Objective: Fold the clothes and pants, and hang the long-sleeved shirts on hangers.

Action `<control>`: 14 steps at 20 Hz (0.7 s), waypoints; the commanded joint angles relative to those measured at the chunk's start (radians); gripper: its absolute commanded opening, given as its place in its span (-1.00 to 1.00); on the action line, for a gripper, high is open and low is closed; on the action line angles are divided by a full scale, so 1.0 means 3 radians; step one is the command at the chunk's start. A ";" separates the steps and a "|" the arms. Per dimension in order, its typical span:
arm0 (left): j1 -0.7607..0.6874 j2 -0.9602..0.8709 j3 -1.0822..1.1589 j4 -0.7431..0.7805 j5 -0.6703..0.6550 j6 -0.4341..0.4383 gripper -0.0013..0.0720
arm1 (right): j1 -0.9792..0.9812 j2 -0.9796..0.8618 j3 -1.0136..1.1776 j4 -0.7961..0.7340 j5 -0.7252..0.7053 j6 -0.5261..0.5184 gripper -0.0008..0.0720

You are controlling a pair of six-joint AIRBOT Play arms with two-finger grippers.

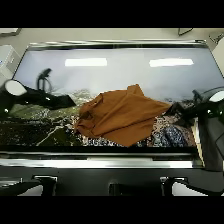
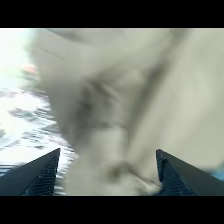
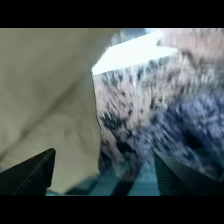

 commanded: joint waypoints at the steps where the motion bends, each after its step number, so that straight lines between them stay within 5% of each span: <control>1: 0.0487 -0.0272 0.0141 0.0107 -0.0210 -0.0088 0.99 | 0.0004 0.0098 -0.0580 0.0237 0.0080 -0.0140 0.93; 7: 0.0271 -0.1141 -0.0248 -0.0567 -0.0244 0.0125 0.98 | 0.0004 0.0272 -0.1074 0.0556 -0.0004 -0.0378 0.93; 14: 0.0036 -0.1207 -0.0342 -0.0595 -0.0796 0.0318 0.97 | 0.0052 0.0287 -0.1387 0.0582 -0.0175 -0.0415 0.93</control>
